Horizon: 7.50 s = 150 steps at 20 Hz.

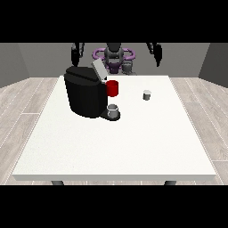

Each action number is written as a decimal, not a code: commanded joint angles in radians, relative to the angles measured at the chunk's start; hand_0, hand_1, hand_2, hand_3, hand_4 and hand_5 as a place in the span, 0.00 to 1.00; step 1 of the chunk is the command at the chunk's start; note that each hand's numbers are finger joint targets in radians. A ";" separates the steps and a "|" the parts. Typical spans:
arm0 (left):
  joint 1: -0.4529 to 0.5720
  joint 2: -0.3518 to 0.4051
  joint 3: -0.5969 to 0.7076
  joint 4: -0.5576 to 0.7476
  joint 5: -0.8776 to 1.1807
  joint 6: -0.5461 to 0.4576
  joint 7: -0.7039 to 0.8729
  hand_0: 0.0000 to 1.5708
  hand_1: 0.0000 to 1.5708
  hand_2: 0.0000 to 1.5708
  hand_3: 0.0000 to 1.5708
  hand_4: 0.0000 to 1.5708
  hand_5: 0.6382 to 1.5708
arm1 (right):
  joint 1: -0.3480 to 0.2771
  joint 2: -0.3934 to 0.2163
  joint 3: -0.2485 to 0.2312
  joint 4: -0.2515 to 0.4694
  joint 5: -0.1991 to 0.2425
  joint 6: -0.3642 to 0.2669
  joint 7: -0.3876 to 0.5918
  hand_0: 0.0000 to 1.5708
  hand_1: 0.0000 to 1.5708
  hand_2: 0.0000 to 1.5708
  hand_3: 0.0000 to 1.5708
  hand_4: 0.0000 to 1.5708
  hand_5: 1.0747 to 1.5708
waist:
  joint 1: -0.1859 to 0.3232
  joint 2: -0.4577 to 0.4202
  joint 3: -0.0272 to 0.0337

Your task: Insert the coffee pod into the coffee machine and close the lid

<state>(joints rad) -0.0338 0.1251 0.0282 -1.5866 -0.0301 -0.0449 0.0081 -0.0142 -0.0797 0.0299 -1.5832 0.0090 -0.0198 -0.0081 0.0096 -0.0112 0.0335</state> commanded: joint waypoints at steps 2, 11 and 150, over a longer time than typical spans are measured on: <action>0.017 0.040 -0.017 -0.002 -0.034 -0.041 -0.031 0.00 0.00 0.00 0.00 0.00 1.00 | 0.020 0.005 -0.017 0.016 -0.031 0.014 0.015 0.00 0.00 0.00 0.00 0.00 1.00 | -0.011 -0.016 -0.0334; 0.012 0.182 -0.040 0.046 -0.152 -0.152 -0.227 0.00 0.00 0.00 0.00 0.00 1.00 | -0.014 0.034 -0.041 0.098 0.144 -0.185 -0.086 0.00 0.00 0.00 0.00 0.00 1.00 | -0.003 0.049 -0.0336; -1.232 0.307 0.093 0.929 -0.759 -0.302 -0.110 0.79 0.79 0.80 0.76 0.18 1.00 | -0.425 -0.014 -0.107 0.337 0.146 -0.162 -0.018 0.00 0.00 0.00 0.00 0.00 1.00 | -0.310 0.307 -0.0330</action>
<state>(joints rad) -1.2680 0.4455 0.1370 -0.6411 -0.7678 -0.3848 -0.1092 -0.4560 -0.0844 -0.0659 -1.2622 0.1512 -0.1749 0.0012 -0.3046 0.3015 0.0000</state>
